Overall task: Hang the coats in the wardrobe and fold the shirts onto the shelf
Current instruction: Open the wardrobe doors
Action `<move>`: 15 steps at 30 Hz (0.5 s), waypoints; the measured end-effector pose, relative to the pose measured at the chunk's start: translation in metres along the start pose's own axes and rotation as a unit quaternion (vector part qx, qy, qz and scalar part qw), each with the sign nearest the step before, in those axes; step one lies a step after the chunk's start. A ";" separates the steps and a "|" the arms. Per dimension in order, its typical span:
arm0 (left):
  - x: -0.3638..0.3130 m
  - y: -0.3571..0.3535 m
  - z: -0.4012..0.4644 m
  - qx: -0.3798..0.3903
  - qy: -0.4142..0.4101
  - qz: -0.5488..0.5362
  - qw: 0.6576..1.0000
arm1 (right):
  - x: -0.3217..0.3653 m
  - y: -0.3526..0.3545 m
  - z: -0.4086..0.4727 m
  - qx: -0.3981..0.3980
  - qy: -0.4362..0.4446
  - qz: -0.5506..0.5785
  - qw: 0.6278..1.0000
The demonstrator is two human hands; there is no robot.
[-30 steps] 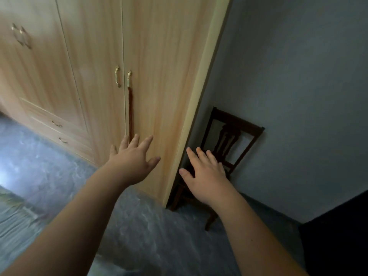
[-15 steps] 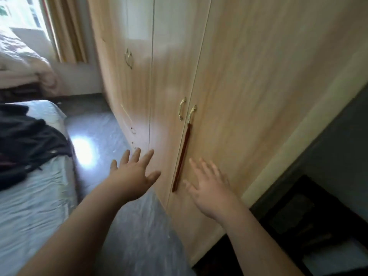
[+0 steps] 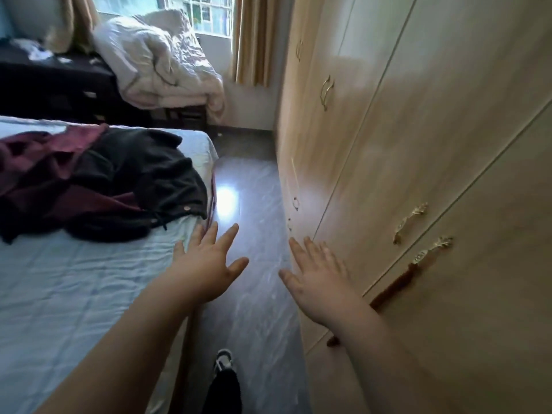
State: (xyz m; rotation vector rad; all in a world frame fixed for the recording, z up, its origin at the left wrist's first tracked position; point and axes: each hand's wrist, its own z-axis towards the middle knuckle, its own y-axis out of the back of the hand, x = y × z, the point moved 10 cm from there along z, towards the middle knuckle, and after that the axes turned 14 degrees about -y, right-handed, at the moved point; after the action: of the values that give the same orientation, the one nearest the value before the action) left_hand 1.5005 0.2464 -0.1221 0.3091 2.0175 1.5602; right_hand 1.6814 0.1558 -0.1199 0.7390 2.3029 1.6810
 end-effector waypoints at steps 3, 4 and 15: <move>0.038 0.026 0.068 -0.014 0.003 0.000 1.000 | 0.035 0.025 0.066 -0.007 0.010 -0.009 1.000; 0.050 0.038 0.092 -0.016 0.002 0.003 1.000 | 0.048 0.037 0.090 -0.012 0.011 -0.013 1.000; 0.122 0.154 0.318 -0.034 -0.048 0.005 0.998 | 0.137 0.159 0.300 -0.061 -0.004 0.005 0.998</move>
State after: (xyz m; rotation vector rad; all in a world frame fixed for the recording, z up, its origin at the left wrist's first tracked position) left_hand 1.5557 0.6116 -0.0636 0.3608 1.8885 1.5871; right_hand 1.7389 0.5116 -0.0539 0.7318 2.1713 1.8016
